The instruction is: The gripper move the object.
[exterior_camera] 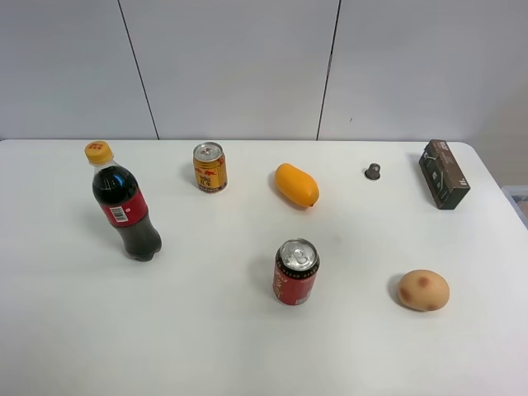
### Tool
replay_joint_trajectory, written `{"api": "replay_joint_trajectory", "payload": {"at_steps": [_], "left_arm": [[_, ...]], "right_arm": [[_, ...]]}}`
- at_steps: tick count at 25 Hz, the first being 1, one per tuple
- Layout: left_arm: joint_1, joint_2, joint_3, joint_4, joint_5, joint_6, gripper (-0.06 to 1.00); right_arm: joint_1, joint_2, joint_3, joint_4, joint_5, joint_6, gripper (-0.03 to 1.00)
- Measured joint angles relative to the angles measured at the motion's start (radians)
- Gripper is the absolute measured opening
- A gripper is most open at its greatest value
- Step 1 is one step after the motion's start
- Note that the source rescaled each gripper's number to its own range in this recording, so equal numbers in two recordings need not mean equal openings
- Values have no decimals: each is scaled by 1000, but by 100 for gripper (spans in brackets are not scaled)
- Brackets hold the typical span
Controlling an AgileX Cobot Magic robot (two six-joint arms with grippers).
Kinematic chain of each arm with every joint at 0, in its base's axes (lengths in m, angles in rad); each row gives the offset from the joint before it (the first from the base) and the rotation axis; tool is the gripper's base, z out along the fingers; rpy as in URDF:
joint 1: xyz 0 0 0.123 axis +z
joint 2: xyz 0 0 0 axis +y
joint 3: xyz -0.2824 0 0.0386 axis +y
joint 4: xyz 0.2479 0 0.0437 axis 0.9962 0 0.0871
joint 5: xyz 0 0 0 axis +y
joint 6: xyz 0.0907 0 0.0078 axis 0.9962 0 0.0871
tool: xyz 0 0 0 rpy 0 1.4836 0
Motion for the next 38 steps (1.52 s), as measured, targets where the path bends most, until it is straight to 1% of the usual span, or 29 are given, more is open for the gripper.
{"api": "replay_joint_trajectory", "payload": {"at_steps": [6,10,17,21,25,28,38], "left_arm": [[0,0,0,0,0,0,100],[0,0,0,0,0,0,100],[0,0,0,0,0,0,100],[0,0,0,0,0,0,100],[0,0,0,0,0,0,100],[0,0,0,0,0,0,100],[0,0,0,0,0,0,100]], "right_arm": [[0,-235,219,1,2,0,100],[0,-412,406,7,0,0,100],[0,-708,709,10,-121,0,100],[0,-828,829,42,-138,0,100],[0,-866,900,78,-144,0,100],[0,-866,940,79,-146,0,100],[0,-866,951,83,-151,6,100]]}}
